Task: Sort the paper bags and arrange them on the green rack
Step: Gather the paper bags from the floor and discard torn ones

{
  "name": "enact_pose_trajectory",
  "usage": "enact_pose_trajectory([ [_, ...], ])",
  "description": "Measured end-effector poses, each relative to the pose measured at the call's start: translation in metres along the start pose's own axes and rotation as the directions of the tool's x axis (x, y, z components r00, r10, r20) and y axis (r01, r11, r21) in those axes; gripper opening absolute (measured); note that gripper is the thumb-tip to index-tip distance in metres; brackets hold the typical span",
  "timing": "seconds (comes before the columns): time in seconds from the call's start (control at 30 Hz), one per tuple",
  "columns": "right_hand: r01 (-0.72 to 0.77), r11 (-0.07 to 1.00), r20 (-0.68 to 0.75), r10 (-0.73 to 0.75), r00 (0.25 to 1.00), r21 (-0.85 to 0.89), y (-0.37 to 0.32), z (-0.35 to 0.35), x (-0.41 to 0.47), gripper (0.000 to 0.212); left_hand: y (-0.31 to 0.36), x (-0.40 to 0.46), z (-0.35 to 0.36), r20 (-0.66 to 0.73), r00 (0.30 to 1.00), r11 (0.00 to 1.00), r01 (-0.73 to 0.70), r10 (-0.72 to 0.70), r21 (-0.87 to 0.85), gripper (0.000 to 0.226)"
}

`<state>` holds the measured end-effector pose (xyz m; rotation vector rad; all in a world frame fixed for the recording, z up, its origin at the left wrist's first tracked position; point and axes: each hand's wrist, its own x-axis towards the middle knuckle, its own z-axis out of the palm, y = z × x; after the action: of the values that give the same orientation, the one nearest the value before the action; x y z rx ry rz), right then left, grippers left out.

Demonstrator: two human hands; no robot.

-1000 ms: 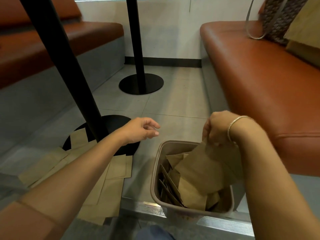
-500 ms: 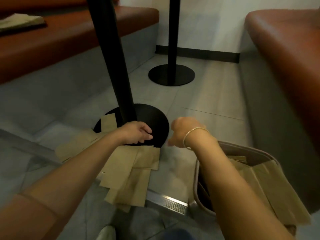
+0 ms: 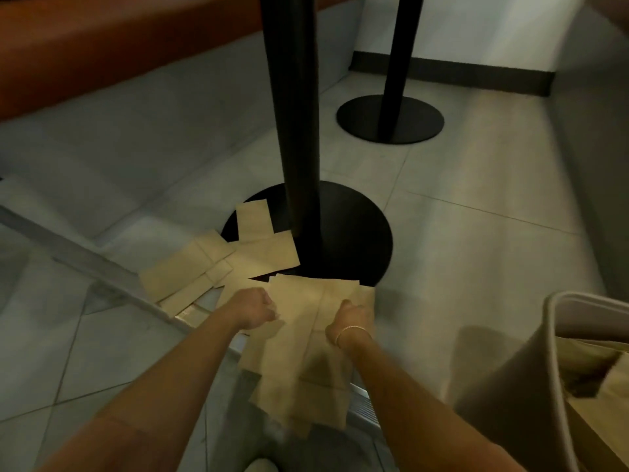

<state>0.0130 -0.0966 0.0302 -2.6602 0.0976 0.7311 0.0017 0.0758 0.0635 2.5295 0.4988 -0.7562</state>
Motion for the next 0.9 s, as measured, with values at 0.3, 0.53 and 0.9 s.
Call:
enact_pose_trajectory([
  [0.3, -0.246, 0.941, -0.039, 0.262, 0.964, 0.233, 0.015, 0.019, 0.036, 0.068, -0.028, 0.035, 0.060, -0.027, 0.978, 0.978, 0.206, -0.205, 0.019, 0.084],
  [0.53, -0.297, 0.819, 0.005, 0.338, 0.941, 0.492, 0.014, 0.028, 0.046, 0.069, -0.028, 0.040, 0.085, -0.128, 0.958, 0.966, 0.247, -0.255, -0.070, 0.092],
  [0.9, -0.024, 0.891, -0.134, 0.095, 0.986, 0.454, 0.008, 0.029, 0.045, 0.025, -0.006, 0.044, 0.094, -0.183, 0.897, 0.914, 0.381, -0.402, -0.139, 0.063],
])
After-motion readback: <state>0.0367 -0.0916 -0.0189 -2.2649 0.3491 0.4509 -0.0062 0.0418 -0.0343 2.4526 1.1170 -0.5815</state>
